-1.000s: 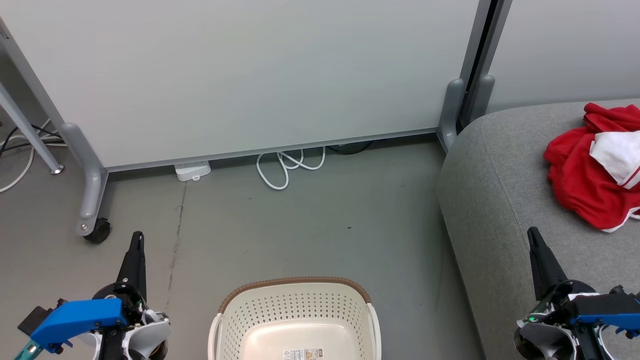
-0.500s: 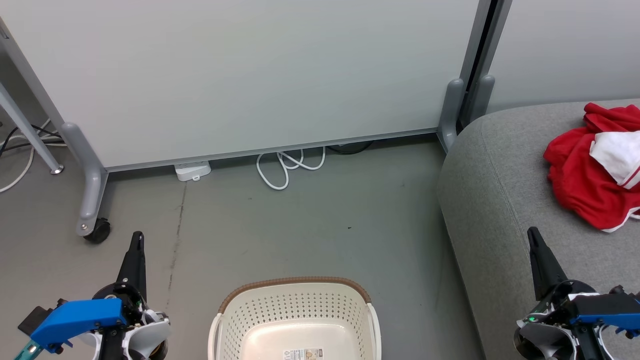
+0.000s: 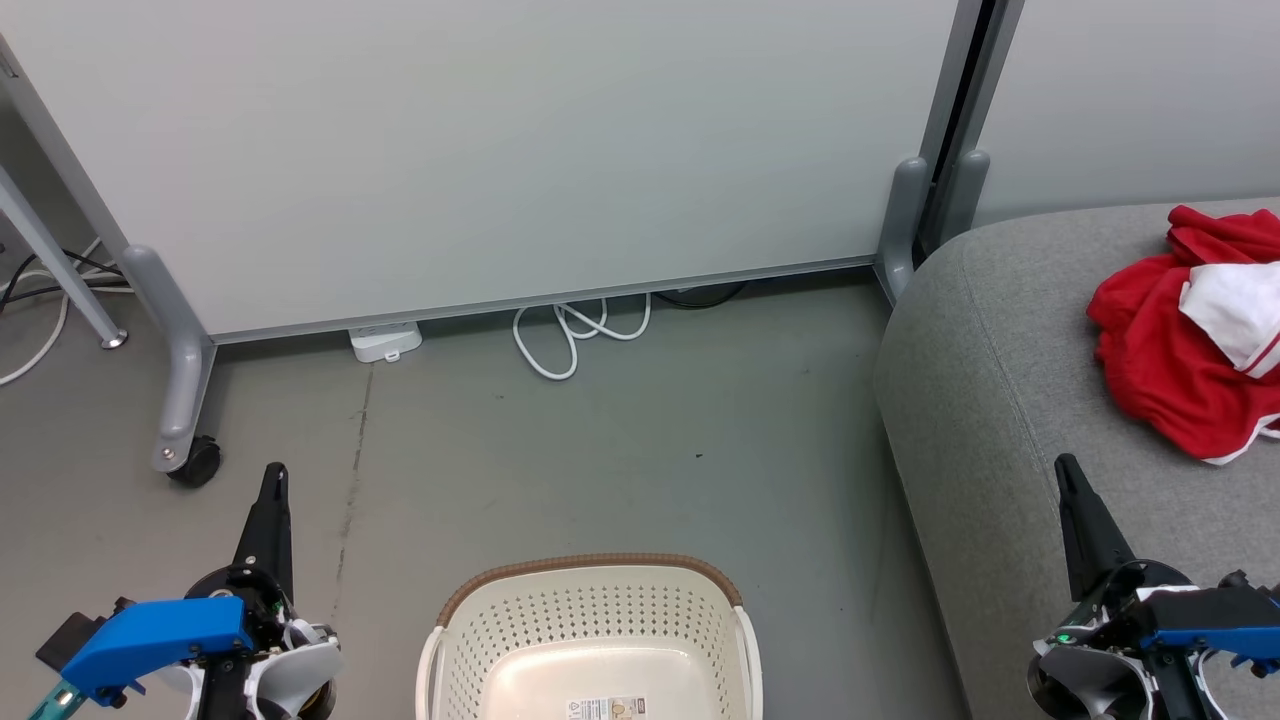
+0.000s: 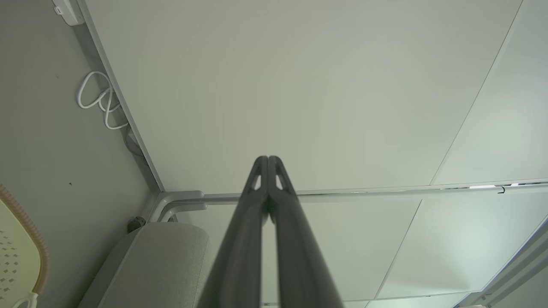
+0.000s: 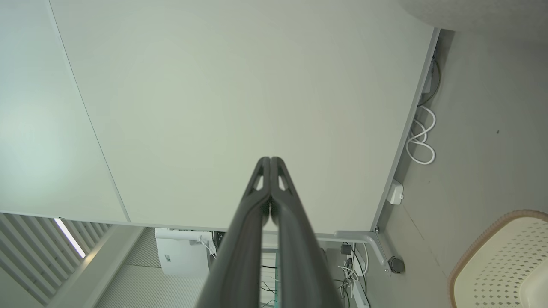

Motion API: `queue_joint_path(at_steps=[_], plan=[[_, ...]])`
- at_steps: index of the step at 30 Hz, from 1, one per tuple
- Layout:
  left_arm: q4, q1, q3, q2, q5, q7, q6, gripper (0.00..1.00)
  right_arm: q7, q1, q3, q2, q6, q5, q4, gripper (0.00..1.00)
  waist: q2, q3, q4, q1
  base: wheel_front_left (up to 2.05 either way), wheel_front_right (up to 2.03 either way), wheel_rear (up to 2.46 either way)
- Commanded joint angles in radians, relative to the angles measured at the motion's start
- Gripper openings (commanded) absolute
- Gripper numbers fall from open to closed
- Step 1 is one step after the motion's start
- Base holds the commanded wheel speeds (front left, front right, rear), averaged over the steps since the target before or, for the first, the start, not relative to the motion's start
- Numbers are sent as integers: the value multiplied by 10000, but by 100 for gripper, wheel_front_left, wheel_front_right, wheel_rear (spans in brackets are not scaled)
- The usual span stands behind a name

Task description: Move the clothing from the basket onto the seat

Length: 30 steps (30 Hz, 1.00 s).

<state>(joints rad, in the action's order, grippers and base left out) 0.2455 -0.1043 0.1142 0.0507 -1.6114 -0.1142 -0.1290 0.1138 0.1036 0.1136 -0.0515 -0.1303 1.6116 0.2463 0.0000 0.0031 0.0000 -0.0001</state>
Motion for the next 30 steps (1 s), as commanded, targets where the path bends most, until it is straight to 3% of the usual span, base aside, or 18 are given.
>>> queue_joint_path(at_steps=[1,30], plan=[[1,-95,22,-10,-29,-35,-37,0,44,103,12,24,-7,26,-24,0,0,0,0,1,0,0,0],[-1,-94,21,-10,-30,-35,-38,0,43,103,10,24,-7,27,-25,0,0,0,0,1,0,0,0]])
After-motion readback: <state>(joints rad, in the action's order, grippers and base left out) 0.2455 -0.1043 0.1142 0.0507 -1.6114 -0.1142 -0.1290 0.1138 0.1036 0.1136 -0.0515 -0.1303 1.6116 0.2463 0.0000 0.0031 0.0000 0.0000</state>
